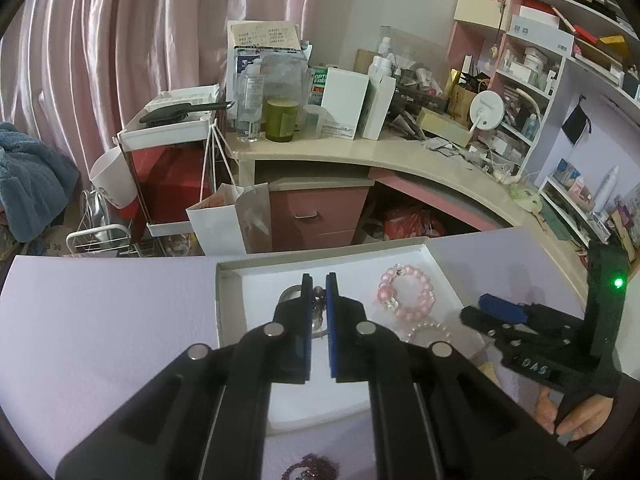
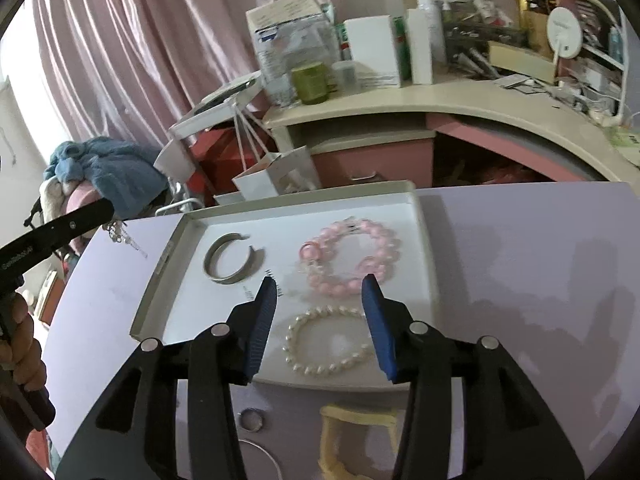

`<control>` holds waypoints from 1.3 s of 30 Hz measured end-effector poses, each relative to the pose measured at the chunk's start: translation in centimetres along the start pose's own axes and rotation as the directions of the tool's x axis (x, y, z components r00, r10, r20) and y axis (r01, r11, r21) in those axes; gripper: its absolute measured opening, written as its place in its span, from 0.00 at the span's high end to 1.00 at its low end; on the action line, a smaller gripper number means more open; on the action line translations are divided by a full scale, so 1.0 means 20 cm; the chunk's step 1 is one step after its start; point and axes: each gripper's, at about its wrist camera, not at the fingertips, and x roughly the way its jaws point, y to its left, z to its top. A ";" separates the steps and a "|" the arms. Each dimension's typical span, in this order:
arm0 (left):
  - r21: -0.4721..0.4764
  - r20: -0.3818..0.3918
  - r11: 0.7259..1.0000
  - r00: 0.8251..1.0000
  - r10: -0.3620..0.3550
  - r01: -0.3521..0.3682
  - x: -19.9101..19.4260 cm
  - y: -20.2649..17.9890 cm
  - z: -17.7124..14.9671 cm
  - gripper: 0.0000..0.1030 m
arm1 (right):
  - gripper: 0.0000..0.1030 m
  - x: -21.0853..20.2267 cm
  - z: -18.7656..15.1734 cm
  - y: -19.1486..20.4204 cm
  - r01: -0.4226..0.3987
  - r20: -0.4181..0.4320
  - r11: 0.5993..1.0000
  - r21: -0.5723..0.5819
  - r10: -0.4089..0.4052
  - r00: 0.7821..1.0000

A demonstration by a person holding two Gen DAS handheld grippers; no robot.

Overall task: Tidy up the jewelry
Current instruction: 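Carry the pearl bracelet into the tray and open the right gripper while the left carries the earrings there, then open the left gripper to drop the earrings in the tray while both grippers withdraw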

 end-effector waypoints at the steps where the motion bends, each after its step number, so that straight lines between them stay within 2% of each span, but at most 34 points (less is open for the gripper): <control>1: 0.002 -0.001 1.000 1.000 0.000 0.000 0.00 0.00 0.00 0.94 | 0.55 -0.02 0.00 -0.02 0.006 0.009 1.000 0.008 -0.006 1.000; 8: 0.005 -0.013 1.000 1.000 -0.008 0.008 0.04 -0.03 -0.02 0.94 | 0.55 -0.07 0.02 -0.04 0.029 0.037 0.999 0.014 -0.029 0.999; 21: -0.023 -0.102 1.000 0.995 -0.007 0.004 0.26 -0.03 -0.14 0.93 | 0.54 -0.08 -0.01 -0.05 0.050 0.025 0.999 0.018 -0.051 0.998; 22: -0.028 -0.103 1.000 0.995 -0.004 0.001 0.27 -0.02 -0.14 0.91 | 0.54 -0.09 -0.02 -0.05 0.053 0.028 0.998 0.020 -0.053 0.998; 24: -0.032 -0.094 0.999 0.996 -0.006 0.003 0.25 -0.01 -0.14 0.79 | 0.54 -0.12 -0.02 -0.05 0.059 0.036 0.998 0.019 -0.060 0.998; 25: -0.032 -0.086 0.999 0.996 -0.002 -0.001 0.24 -0.01 -0.13 0.70 | 0.54 -0.13 -0.03 -0.05 0.062 0.039 0.998 0.018 -0.062 0.997; 26: -0.029 -0.074 1.000 0.997 0.003 -0.006 0.22 -0.01 -0.13 0.66 | 0.54 -0.14 -0.03 -0.05 0.065 0.042 0.998 0.018 -0.065 0.997; 33: -0.037 0.004 0.999 1.000 0.024 -0.024 0.03 0.06 -0.11 0.54 | 0.54 -0.23 -0.08 -0.03 0.064 0.066 0.998 0.018 -0.065 0.996; 39: -0.048 0.073 0.995 0.993 0.089 -0.085 -0.18 0.12 -0.20 0.39 | 0.54 -0.29 -0.19 0.04 0.031 0.064 0.999 -0.017 -0.030 0.997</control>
